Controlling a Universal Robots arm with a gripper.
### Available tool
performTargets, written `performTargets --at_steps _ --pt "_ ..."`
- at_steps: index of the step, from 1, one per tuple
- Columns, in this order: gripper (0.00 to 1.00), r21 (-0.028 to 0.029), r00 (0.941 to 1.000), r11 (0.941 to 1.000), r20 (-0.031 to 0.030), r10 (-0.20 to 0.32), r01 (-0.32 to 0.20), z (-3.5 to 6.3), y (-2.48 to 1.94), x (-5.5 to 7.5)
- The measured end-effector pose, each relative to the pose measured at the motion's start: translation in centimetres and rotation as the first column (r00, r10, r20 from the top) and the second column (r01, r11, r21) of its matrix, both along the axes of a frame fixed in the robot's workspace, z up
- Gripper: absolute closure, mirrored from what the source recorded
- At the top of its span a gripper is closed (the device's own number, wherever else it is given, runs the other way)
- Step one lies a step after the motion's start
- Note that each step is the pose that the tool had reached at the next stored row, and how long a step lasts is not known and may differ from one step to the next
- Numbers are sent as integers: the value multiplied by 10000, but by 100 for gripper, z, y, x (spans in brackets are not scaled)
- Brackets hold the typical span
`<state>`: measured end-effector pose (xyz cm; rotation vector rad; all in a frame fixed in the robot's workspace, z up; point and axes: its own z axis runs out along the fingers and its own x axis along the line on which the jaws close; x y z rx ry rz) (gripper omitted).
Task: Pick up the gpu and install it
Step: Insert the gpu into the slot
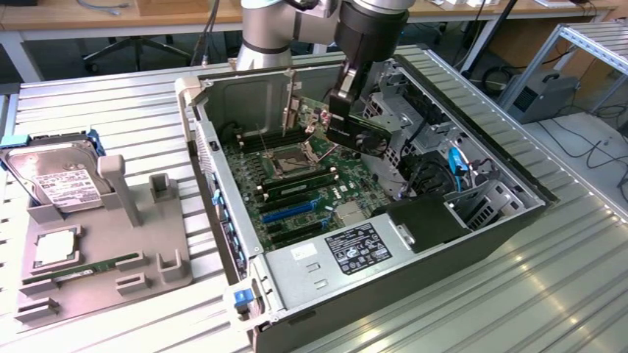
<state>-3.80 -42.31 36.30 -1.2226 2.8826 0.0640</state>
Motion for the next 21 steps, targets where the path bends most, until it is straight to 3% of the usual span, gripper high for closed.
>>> performTargets --at_steps 21 --pt "73 0 9995 9995 0 304 -304 -3 0 0"
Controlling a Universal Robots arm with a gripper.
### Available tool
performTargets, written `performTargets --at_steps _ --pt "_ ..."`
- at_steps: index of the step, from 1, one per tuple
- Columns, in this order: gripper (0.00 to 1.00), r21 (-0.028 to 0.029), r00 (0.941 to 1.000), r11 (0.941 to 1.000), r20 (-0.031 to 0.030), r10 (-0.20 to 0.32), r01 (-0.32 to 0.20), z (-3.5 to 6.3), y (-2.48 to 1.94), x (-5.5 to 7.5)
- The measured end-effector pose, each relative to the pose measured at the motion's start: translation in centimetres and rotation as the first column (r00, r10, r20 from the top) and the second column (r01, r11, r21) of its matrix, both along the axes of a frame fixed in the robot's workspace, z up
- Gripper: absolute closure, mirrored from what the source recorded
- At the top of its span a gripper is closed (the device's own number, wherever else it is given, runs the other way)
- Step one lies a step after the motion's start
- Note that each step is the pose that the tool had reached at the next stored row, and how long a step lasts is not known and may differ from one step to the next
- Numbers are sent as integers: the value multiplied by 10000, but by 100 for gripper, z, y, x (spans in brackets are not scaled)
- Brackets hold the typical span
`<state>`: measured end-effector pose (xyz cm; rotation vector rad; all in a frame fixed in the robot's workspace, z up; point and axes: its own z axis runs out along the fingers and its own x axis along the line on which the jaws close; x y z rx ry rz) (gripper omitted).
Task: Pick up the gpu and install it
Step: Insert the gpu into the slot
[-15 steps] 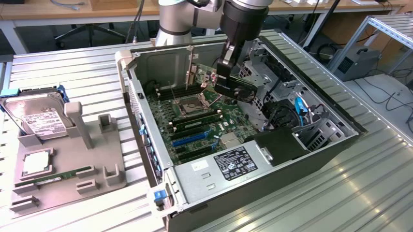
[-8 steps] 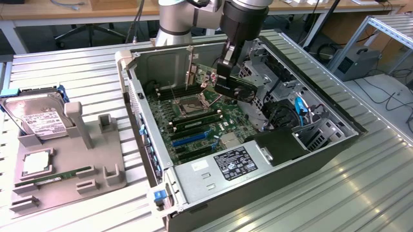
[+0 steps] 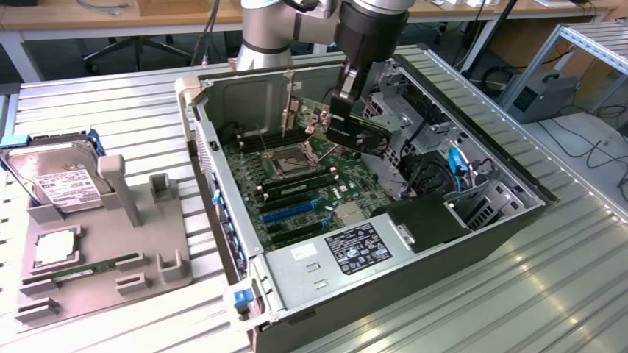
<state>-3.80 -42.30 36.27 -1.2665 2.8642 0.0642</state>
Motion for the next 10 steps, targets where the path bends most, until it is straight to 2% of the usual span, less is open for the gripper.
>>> performTargets --at_steps 10 --pt "73 0 9999 9999 0 133 -133 -2 0 0"
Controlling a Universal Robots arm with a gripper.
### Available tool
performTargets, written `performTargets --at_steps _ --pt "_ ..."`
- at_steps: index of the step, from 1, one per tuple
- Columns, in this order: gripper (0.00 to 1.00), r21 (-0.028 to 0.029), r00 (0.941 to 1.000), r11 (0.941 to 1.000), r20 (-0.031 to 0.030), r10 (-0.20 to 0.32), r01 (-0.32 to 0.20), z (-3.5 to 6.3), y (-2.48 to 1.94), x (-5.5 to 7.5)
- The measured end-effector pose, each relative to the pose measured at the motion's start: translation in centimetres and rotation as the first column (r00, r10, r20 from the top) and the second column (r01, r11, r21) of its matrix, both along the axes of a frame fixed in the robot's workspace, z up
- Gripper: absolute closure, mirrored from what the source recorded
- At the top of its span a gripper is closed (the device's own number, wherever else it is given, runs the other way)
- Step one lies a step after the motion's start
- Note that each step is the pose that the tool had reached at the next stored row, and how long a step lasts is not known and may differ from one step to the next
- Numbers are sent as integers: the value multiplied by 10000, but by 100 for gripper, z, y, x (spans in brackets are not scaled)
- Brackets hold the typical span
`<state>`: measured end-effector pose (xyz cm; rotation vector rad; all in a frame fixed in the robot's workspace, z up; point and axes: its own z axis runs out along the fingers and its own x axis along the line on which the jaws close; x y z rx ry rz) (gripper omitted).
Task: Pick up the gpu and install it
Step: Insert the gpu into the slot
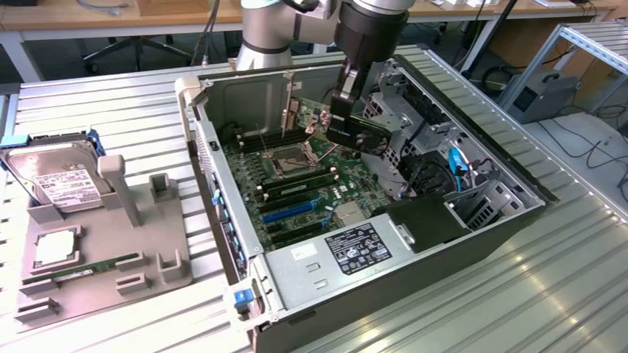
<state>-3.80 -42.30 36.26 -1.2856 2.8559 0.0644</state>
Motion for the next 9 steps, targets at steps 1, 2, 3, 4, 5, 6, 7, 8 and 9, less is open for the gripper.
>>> performTargets --at_steps 1,2,3,4,5,6,7,8,9 --pt "73 -1 10000 10000 0 13 -13 0 0 0" --pt "73 -1 10000 10000 0 25 -25 0 0 0" --pt "73 -1 10000 10000 0 42 -42 0 0 0" --pt "73 -1 10000 10000 0 50 -50 0 0 0" --pt "73 0 10000 10000 0 64 -64 -1 0 0" --pt "73 0 10000 10000 0 74 -74 -1 0 0" --pt "73 0 10000 10000 0 86 -86 -1 0 0" --pt "73 0 10000 10000 0 98 -98 -1 0 0" --pt "73 0 9999 9999 0 110 -110 -1 0 0"
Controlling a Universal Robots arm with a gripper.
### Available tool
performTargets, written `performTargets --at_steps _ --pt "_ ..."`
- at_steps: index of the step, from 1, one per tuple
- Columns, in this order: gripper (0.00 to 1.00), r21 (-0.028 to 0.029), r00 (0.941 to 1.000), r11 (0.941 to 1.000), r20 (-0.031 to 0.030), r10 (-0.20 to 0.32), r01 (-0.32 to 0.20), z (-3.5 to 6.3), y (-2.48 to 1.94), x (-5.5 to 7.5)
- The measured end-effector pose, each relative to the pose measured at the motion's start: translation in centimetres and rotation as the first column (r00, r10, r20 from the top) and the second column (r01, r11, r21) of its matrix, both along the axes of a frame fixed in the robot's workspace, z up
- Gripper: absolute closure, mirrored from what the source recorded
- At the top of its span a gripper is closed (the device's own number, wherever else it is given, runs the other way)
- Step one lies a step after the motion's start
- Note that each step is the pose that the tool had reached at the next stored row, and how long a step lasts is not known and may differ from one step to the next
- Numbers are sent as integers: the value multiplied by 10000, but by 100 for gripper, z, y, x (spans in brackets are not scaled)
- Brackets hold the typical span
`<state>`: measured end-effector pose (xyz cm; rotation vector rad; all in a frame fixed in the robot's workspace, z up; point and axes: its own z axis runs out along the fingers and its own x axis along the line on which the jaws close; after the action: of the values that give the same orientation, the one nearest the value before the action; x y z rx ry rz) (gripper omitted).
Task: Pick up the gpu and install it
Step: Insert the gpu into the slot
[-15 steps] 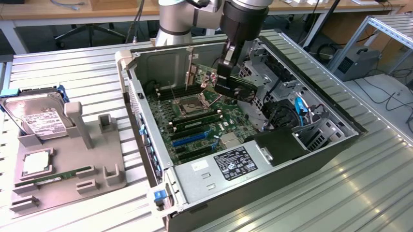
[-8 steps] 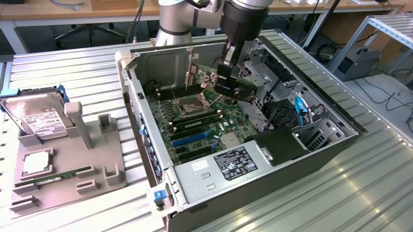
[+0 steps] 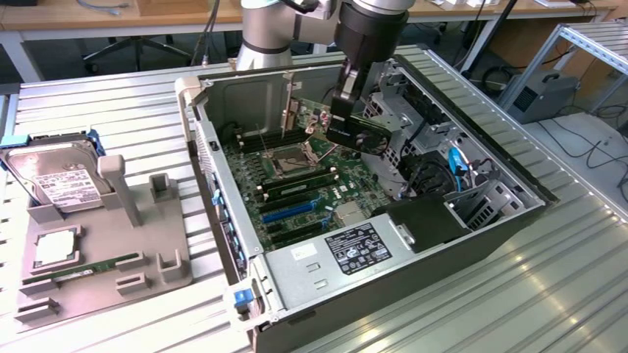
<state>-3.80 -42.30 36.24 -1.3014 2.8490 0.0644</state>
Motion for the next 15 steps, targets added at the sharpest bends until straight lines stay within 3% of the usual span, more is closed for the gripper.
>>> performTargets --at_steps 15 --pt "73 0 9998 9998 0 195 -195 -2 0 0"
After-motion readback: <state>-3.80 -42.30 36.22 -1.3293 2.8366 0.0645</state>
